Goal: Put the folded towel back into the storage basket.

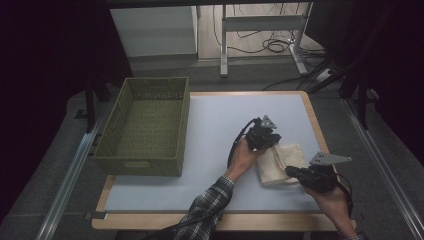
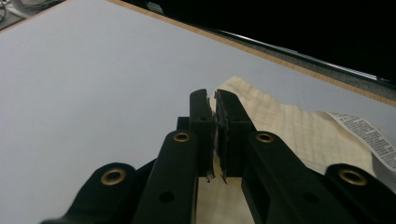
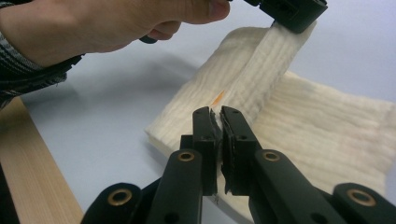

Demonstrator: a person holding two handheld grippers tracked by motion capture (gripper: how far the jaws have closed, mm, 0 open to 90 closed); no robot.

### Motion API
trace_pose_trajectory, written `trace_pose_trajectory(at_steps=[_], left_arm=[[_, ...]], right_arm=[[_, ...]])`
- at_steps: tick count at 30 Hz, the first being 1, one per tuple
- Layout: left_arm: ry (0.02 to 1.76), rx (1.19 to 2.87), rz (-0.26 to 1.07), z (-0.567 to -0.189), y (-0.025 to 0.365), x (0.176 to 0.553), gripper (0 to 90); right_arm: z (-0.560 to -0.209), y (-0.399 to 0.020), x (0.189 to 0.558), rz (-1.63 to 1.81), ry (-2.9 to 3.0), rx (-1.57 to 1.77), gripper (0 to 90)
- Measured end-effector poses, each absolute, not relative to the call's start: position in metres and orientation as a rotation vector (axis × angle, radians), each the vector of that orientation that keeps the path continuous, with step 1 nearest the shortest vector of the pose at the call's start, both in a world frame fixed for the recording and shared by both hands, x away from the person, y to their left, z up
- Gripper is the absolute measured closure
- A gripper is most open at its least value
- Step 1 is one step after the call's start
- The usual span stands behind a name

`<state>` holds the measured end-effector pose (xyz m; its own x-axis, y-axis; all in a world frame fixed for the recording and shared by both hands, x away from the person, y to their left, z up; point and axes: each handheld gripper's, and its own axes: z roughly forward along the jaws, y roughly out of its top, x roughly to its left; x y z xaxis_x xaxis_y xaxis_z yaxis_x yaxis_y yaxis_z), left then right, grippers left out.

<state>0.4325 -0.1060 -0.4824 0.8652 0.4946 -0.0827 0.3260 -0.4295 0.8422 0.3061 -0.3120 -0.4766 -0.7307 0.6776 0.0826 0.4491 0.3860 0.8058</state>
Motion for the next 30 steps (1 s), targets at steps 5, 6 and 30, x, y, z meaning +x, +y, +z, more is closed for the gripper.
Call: trace_pose_trajectory(at_steps=[5,6,30], left_arm=[[0.570,2.090,0.221,-0.485,-0.120,0.437,85.7],[0.569,2.091,0.217,-0.485,-0.123,0.438,85.7],[0.631,2.049,0.213,-0.483,-0.141,0.445,44.3]], right_arm=[[-0.481,-0.324,0.307,1.247,2.373,1.032,85.1],[-0.481,-0.326,0.307,1.244,2.369,1.041,85.1],[-0.493,-0.366,0.307,1.158,2.274,1.172,73.2]])
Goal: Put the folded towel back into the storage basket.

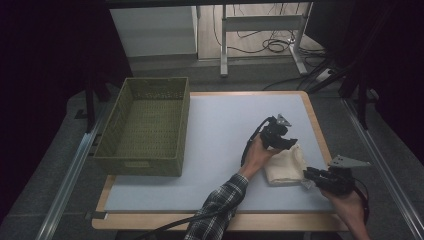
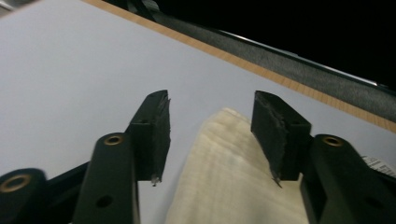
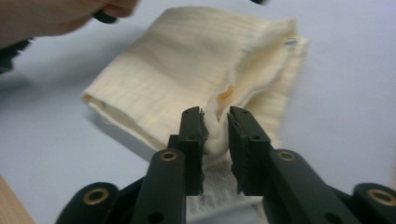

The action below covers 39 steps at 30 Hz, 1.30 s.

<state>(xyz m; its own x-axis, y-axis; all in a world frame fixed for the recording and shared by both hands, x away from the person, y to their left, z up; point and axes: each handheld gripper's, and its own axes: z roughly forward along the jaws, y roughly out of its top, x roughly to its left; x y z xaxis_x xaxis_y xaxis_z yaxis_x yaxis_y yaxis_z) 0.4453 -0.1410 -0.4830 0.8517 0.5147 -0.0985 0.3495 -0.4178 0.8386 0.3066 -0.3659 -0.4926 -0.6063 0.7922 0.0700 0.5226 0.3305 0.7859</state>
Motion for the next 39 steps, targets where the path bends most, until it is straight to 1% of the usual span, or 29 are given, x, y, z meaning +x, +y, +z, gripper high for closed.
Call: trace_pose_trajectory(at_steps=[5,10,14,18,20,22,25,26,29,34,37,38,39], left_arm=[[0.627,2.051,0.253,-0.478,-0.125,0.441,40.0],[0.640,2.053,0.268,-0.480,-0.115,0.438,38.5],[0.662,2.046,0.276,-0.486,-0.103,0.435,37.5],[0.673,2.048,0.278,-0.489,-0.094,0.434,36.9],[0.683,2.046,0.280,-0.492,-0.087,0.433,36.6],[0.692,2.042,0.283,-0.493,-0.082,0.432,36.3],[0.704,2.037,0.287,-0.496,-0.074,0.432,35.8],[0.709,2.034,0.288,-0.496,-0.072,0.432,35.7],[0.726,2.019,0.279,-0.498,-0.066,0.432,35.7],[0.731,2.010,0.269,-0.498,-0.065,0.432,35.0],[0.724,2.016,0.265,-0.500,-0.068,0.430,35.1],[0.722,2.022,0.265,-0.501,-0.069,0.430,35.1],[0.720,2.028,0.265,-0.502,-0.070,0.429,35.1]], right_arm=[[-0.483,-0.379,0.304,1.138,2.233,1.193,71.0],[-0.479,-0.374,0.310,1.162,2.224,1.188,70.6],[-0.484,-0.359,0.326,1.151,2.237,1.187,69.6],[-0.496,-0.351,0.351,1.141,2.229,1.226,65.7],[-0.503,-0.347,0.362,1.122,2.230,1.253,65.2],[-0.509,-0.344,0.371,1.090,2.244,1.270,66.0],[-0.516,-0.341,0.377,1.046,2.257,1.274,86.5],[-0.517,-0.340,0.377,1.057,2.257,1.279,87.9],[-0.513,-0.340,0.375,1.065,2.246,1.271,88.8],[-0.496,-0.347,0.366,1.085,2.200,1.247,88.6],[-0.501,-0.353,0.370,1.047,2.214,1.280,87.7],[-0.506,-0.354,0.373,1.040,2.223,1.298,85.8],[-0.510,-0.356,0.374,1.040,2.229,1.315,80.7]])
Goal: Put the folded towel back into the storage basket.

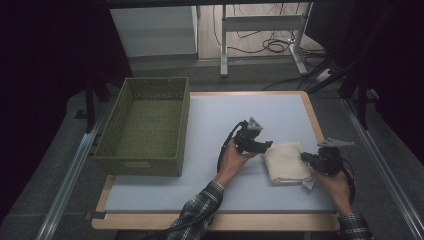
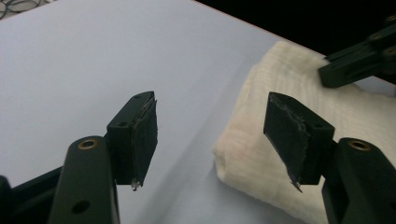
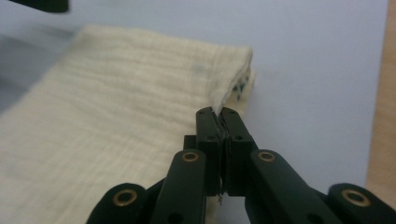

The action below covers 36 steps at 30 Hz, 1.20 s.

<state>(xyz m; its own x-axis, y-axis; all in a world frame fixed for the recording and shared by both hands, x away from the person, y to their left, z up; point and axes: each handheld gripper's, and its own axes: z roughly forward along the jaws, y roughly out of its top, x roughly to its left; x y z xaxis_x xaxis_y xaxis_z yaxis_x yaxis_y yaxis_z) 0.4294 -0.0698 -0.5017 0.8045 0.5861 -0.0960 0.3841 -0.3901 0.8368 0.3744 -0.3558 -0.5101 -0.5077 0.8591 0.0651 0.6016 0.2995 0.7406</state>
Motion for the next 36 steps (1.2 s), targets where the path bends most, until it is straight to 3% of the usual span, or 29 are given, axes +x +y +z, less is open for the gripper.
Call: trace_pose_trajectory(at_steps=[4,9,20,26,30,34,36], left_arm=[[0.714,2.043,0.251,-0.504,-0.072,0.429,35.1],[0.706,2.068,0.252,-0.508,-0.075,0.425,35.1],[0.767,2.119,0.256,-0.527,-0.077,0.431,35.5],[0.793,2.150,0.216,-0.534,-0.081,0.437,33.8],[0.778,2.155,0.212,-0.534,-0.084,0.431,46.1],[0.797,2.142,0.196,-0.534,-0.085,0.430,51.3],[0.797,2.130,0.164,-0.534,-0.085,0.429,58.9]], right_arm=[[-0.510,-0.360,0.368,1.066,2.198,1.321,66.5],[-0.498,-0.363,0.343,1.067,2.195,1.282,56.9],[-0.517,-0.365,0.323,1.005,2.241,1.308,52.3],[-0.521,-0.364,0.322,1.016,2.237,1.301,54.7],[-0.519,-0.359,0.320,1.018,2.267,1.316,71.4],[-0.520,-0.362,0.321,1.090,2.276,1.380,78.8],[-0.520,-0.363,0.322,1.110,2.279,1.397,80.7]])
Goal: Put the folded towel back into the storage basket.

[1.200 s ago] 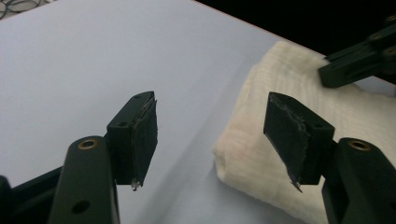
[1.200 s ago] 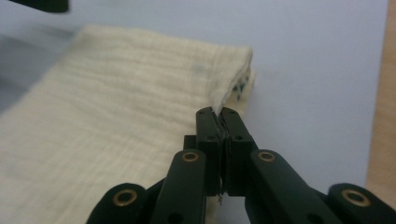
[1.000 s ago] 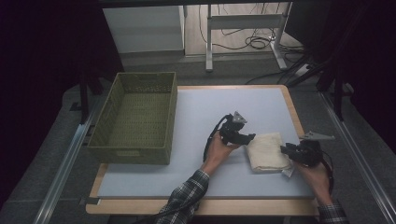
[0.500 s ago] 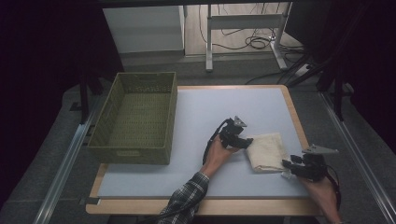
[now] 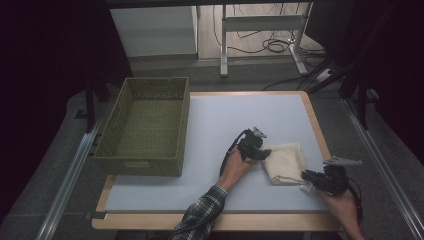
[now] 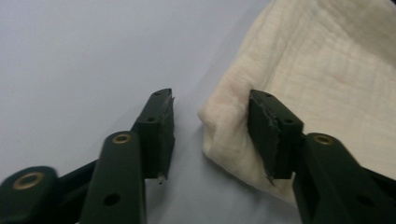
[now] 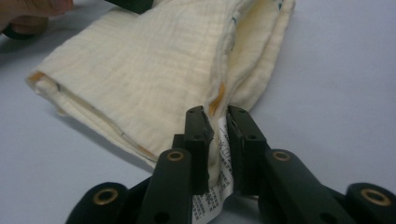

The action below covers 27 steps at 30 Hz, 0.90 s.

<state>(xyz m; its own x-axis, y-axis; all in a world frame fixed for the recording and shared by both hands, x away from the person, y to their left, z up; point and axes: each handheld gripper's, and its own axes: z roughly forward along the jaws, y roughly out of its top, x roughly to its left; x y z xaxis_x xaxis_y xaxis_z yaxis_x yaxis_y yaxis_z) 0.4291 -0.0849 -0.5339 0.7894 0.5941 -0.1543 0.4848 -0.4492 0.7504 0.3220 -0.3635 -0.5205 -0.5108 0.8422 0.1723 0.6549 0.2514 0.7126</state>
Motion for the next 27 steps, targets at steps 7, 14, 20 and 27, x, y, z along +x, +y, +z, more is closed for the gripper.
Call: trace_pose_trajectory(at_steps=[7,14,20,27], left_arm=[[0.740,2.128,0.162,-0.524,-0.084,0.425,81.6],[0.709,2.092,0.223,-0.497,-0.071,0.421,81.5],[0.716,2.087,0.256,-0.485,-0.055,0.421,81.2],[0.730,2.086,0.289,-0.476,-0.039,0.420,81.1]], right_arm=[[-0.516,-0.363,0.322,1.135,2.309,1.397,82.4],[-0.500,-0.354,0.321,1.214,2.294,1.336,82.3],[-0.487,-0.341,0.324,1.256,2.299,1.274,82.0],[-0.480,-0.325,0.330,1.278,2.314,1.231,81.9]])
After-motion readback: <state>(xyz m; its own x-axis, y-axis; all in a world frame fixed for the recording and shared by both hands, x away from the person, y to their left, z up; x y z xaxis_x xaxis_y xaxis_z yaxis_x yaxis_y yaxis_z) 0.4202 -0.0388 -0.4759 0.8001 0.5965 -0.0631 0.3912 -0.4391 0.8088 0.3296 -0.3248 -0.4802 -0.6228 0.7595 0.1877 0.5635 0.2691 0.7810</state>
